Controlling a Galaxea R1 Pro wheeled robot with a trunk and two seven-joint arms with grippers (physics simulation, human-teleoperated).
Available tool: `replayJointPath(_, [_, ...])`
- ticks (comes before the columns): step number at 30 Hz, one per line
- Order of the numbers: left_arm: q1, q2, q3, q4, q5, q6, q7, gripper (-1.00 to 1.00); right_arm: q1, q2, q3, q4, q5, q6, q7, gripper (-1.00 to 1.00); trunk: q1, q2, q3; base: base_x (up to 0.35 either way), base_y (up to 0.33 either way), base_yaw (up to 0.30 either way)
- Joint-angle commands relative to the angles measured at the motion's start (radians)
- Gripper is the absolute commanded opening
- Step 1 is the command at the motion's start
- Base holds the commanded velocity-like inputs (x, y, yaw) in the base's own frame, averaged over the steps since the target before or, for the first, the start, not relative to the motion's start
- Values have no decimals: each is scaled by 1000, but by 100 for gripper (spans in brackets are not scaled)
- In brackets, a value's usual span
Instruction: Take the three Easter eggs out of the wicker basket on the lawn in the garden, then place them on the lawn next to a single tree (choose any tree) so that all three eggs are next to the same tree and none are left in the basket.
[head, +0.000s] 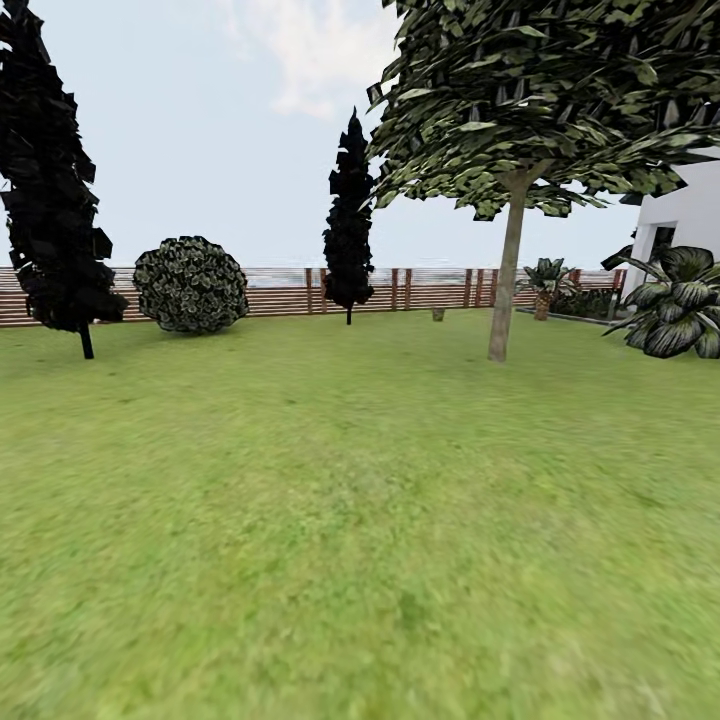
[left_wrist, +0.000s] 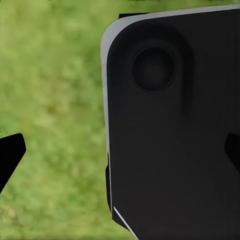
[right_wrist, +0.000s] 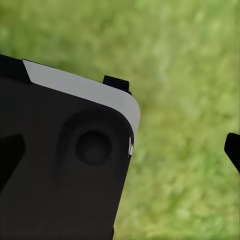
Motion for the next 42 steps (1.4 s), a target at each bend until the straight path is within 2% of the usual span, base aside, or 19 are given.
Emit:
replayJointPath(1, [1, 0, -2, -2, -1, -1, 1, 100, -2, 0, 4, 5, 2, -8, 1, 100, 0, -1, -1, 180, 0, 0])
replayJointPath(42, [1, 3, -1, -2, 1, 0, 0, 100, -2, 1, 1, 4, -5, -9, -5, 100, 0, -1, -1, 329, 0, 0])
